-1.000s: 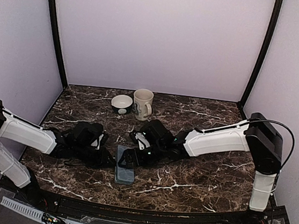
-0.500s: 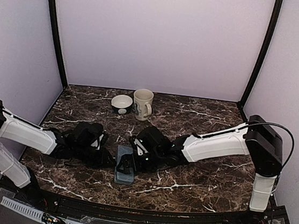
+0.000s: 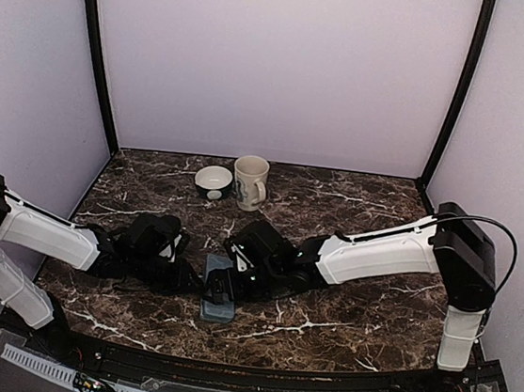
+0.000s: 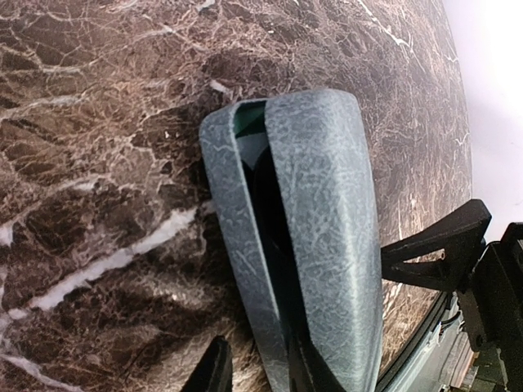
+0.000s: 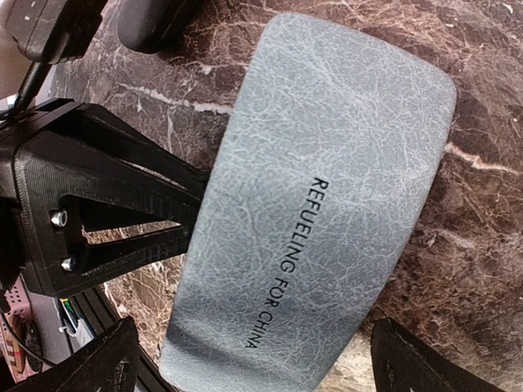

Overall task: Organize the sunglasses
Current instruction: Move the case with the sunglasses to the center of the board.

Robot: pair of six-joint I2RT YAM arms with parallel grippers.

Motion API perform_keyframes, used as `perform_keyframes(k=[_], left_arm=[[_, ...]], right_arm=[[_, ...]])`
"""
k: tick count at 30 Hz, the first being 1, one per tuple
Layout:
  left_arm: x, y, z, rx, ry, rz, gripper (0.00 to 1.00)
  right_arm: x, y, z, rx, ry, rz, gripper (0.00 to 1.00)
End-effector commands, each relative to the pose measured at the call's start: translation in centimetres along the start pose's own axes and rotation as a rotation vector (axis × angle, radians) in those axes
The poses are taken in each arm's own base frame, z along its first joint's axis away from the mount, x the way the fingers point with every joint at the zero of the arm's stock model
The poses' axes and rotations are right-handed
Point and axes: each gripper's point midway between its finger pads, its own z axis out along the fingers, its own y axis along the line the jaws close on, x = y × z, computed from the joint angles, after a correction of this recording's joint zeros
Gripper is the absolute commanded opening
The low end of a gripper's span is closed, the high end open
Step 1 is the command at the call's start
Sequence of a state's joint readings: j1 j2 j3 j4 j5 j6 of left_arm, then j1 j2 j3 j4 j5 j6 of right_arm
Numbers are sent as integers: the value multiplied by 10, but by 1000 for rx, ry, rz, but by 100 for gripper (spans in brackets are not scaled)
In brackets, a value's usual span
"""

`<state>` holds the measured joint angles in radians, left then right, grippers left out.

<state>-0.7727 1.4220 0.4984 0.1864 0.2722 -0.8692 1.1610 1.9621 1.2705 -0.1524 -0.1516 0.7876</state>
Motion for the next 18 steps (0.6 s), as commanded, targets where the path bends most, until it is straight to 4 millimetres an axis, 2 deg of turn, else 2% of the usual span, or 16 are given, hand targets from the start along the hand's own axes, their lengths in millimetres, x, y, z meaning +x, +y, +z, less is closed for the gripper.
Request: perform_keyframes(k=[1,18], left_arm=[[-3,-9,-2,28,-20,20,25],[-1,-11,-2,31,-21,22,25]], right_arm=[[-2,9,0,18,-16,-11,100],[11,6,19,97,51,-38,98]])
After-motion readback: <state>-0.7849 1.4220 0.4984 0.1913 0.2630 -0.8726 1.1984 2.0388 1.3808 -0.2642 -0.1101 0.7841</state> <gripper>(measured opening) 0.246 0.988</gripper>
